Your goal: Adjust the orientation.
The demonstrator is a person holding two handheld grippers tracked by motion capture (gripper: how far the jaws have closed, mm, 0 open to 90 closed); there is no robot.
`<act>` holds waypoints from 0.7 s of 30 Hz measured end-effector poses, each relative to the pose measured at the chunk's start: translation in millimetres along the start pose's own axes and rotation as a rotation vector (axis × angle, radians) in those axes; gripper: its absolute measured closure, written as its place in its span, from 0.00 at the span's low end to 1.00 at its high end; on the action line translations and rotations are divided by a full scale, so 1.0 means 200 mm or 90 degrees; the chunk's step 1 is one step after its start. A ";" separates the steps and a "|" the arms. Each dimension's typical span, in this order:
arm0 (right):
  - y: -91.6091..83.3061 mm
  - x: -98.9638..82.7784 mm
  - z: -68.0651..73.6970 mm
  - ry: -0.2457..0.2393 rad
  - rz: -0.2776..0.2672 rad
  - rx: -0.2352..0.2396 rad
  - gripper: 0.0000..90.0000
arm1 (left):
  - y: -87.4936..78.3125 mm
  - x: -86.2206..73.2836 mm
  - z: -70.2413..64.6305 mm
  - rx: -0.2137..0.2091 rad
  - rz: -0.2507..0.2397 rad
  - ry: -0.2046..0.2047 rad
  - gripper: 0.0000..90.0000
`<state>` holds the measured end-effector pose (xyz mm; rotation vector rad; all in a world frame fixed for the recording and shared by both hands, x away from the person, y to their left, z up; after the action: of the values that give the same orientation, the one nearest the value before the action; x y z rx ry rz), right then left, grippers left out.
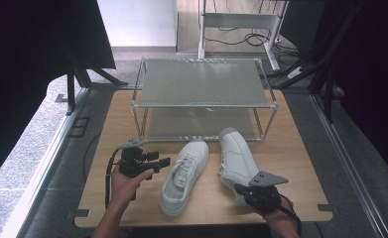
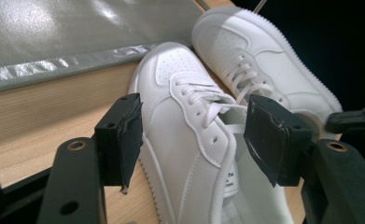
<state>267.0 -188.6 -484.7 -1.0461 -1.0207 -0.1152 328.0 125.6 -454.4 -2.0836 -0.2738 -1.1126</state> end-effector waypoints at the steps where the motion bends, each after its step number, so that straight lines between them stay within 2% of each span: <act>1: 0.01 -0.01 0.00 -0.001 0.003 0.000 1.00 | -0.01 0.00 0.00 -0.003 -0.002 -0.002 0.41; 5: 0.02 -0.01 0.01 0.005 0.008 0.002 1.00 | -0.02 0.00 0.01 -0.002 0.002 -0.007 0.41; 9: -0.01 -0.01 -0.03 0.028 -0.007 0.013 1.00 | -0.03 0.00 0.01 -0.008 0.001 -0.017 0.42; 16: -0.10 0.02 -0.12 0.078 -0.045 0.011 1.00 | -0.02 -0.01 0.02 -0.009 0.015 -0.017 0.43; 19: -0.14 0.02 -0.18 0.099 -0.065 0.007 1.00 | -0.01 -0.02 0.03 -0.010 0.024 -0.020 0.43; 21: -0.18 0.02 -0.25 0.125 -0.085 0.004 1.00 | -0.01 -0.02 0.03 -0.010 0.024 -0.022 0.43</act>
<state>282.1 -245.7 -463.7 -0.9405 -0.9106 -0.3178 328.4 131.4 -459.5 -2.1152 -0.2419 -1.0601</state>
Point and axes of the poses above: each handheld gripper's, and its own axes: y roughly forward along the jaws, x roughly out of its top, z roughly to its left, the point moved 6 cm from there along y, roughly forward along the jaws, and after that the axes turned 6 degrees about y, right-handed, at the moved point
